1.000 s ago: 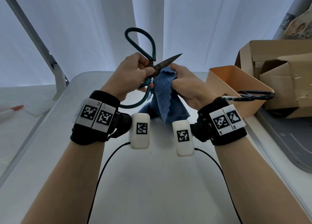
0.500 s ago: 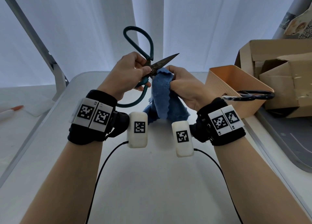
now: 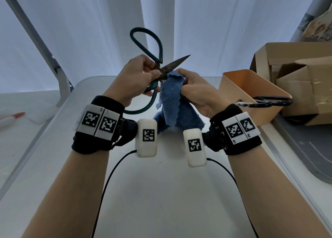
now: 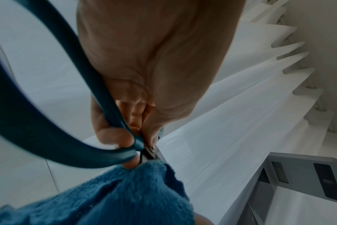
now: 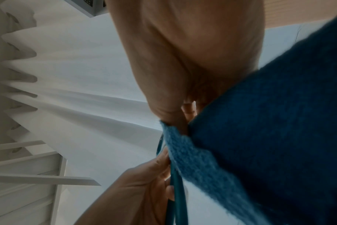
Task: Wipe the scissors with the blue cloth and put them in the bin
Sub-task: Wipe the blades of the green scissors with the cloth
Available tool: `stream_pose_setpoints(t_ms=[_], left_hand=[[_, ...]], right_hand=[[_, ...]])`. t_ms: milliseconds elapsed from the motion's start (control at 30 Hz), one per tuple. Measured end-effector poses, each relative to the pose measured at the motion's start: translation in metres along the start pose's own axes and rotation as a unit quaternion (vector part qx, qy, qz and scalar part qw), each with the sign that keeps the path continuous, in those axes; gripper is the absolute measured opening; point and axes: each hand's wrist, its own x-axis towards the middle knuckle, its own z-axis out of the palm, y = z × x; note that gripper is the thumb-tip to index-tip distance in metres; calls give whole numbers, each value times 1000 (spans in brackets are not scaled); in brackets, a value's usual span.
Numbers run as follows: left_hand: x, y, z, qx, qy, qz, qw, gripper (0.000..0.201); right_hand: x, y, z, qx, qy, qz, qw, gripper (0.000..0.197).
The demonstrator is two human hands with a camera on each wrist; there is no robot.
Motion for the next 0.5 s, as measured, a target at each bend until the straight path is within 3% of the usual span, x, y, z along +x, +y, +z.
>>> stream_pose_setpoints(t_ms=[100,367,500], left_hand=[[0,0,-1,-5,3,0,1000,12],[1,-1,-5,-4,14,-3,1000,14],[1,-1,-6,-2,13,-4,1000,15]], right_hand=[[1,0,1,5,9,-3,1000,27],[-3,-3,-1,-6,-7,9,1000,34],[0,-2,2,-23,8,10,1000,24]])
